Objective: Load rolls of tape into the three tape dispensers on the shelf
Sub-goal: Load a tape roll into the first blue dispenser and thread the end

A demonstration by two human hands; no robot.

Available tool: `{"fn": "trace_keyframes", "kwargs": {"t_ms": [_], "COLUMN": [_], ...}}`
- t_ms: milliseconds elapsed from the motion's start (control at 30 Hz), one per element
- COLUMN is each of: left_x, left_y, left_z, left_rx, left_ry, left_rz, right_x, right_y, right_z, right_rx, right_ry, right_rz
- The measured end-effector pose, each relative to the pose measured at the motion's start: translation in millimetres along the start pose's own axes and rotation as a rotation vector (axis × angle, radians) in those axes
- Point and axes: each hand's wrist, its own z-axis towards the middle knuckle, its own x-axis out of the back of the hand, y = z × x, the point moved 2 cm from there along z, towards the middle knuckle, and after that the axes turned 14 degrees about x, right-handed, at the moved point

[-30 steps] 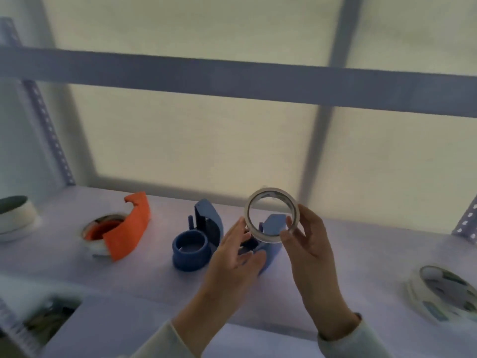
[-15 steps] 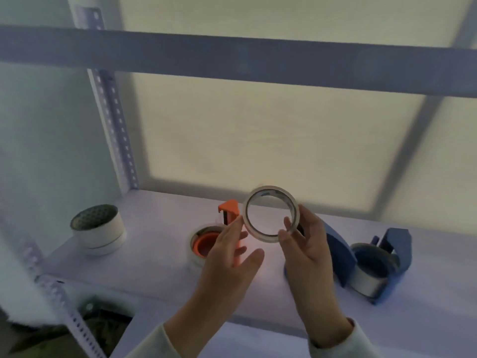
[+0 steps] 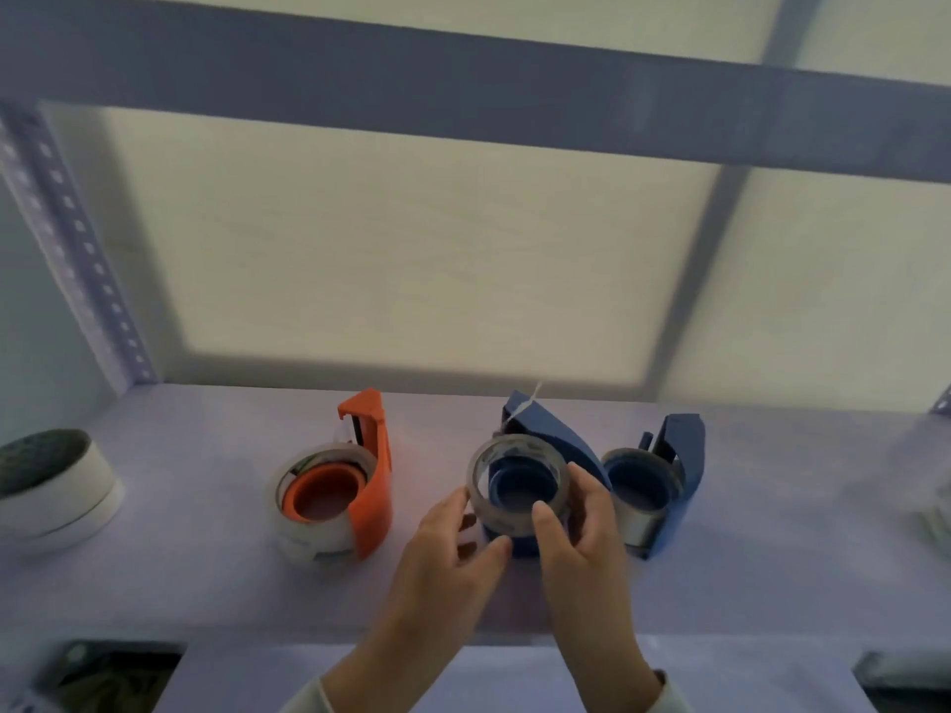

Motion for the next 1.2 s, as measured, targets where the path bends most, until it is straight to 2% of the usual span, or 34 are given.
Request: {"fn": "trace_keyframes", "kwargs": {"t_ms": [167, 433, 733, 867, 1000, 1100, 1200], "left_x": [0.5, -1.9, -2.2, 0.5, 6.4, 11.0, 14.0], "left_y": [-1.7, 2.6, 8.6, 12.2, 11.4, 7.2, 9.3], "left_z": [3.4, 3.9, 6.0, 10.3, 11.1, 11.3, 8.1], "left_rx": [0.036, 0.114, 0.150, 0.221, 0.353, 0.364, 0.369], "left_ry": [0.065, 0.099, 0.075, 0.004, -0.054, -0.029, -0.101], "left_rz": [0.062, -0.080, 0.005, -0.106, -0.460, -0.500, -0.659], "right_x": [3.3, 10.9, 11.1, 9.0, 10.1, 11.7, 13.0], "right_y": [5.1, 10.5, 5.2, 9.6, 10.3, 6.0, 1.4], "right_z": [-0.9, 6.4, 8.8, 6.7, 8.1, 7.2, 7.1], "right_rx": [-0.017, -0.051, 0.096, 0.065, -0.021, -0.078, -0.123], "right_ry": [-0.049, -0.081, -0.196, -0.219, -0.203, -0.186, -0.162], "right_rz": [-0.076, -0.132, -0.339, -0.303, -0.177, -0.056, 0.061]}}
